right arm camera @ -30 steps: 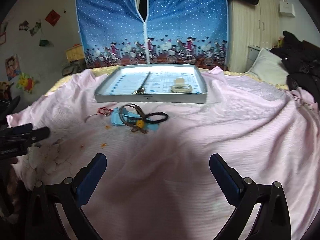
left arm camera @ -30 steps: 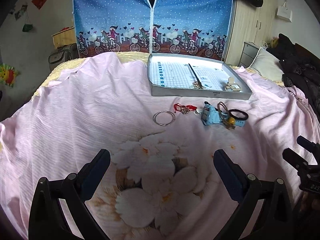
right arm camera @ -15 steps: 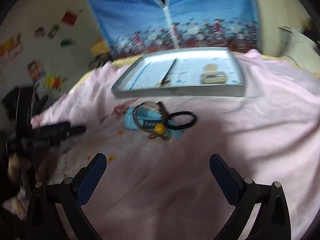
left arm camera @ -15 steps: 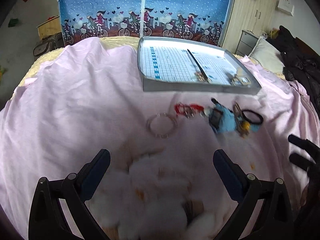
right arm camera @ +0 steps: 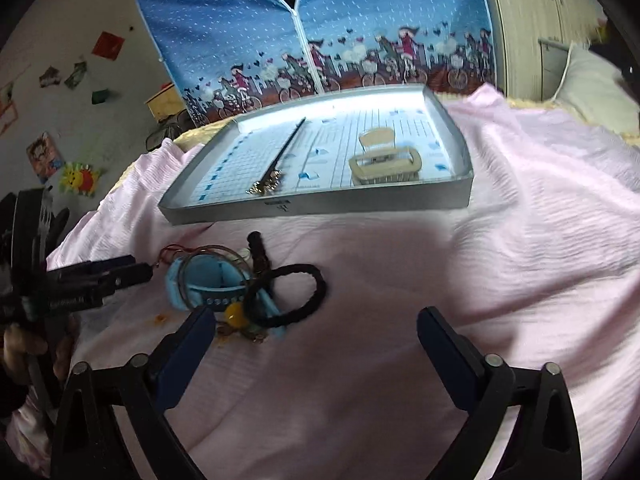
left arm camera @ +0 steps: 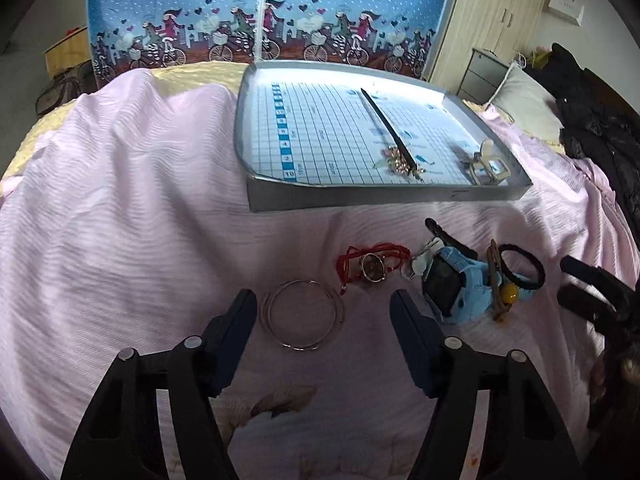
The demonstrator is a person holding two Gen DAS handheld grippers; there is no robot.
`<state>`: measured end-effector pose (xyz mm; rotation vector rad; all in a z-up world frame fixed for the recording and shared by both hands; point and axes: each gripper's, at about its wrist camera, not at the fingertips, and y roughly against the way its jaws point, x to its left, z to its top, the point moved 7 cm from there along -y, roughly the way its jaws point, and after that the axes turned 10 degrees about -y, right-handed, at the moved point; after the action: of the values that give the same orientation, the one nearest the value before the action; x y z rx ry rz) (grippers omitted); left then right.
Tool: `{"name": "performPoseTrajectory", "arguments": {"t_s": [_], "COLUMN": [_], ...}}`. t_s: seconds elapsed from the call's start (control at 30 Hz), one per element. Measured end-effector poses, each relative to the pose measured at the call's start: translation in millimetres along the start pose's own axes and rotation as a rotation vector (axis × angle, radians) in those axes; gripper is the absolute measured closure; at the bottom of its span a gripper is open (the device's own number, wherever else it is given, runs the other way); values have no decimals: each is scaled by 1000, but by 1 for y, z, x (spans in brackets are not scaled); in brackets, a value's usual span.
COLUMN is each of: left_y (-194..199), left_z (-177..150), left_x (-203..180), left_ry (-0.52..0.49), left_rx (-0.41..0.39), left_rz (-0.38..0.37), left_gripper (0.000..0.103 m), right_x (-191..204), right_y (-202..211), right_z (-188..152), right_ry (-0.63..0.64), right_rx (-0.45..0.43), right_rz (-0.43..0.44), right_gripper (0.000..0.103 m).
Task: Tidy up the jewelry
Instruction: 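Grasp the silver hoop earrings with the left tool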
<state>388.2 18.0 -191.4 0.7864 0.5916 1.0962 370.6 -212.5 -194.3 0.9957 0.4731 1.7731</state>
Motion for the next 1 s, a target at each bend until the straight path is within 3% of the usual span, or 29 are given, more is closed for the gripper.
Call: {"name": "performPoseTrajectory", "arguments": {"t_s": [0.33, 0.5, 0.7, 1.0], "left_y": [-22, -28, -25, -22], "left_z": [-10, -11, -12, -12], "left_x": [11, 11, 9, 6], "left_ry": [28, 28, 24, 38], "left_rx": [93, 127, 113, 81], "left_rz": [25, 7, -15, -49], "left_gripper": [52, 52, 62, 63], "right_x": [18, 23, 28, 36], "right_y": [-22, -30, -35, -34], "right_z": [-7, -1, -1, -5], "right_ry": [94, 118, 136, 162], "right_rx": [62, 51, 52, 55], "right_rz": [11, 25, 32, 54], "right_gripper": [28, 30, 39, 59]}}
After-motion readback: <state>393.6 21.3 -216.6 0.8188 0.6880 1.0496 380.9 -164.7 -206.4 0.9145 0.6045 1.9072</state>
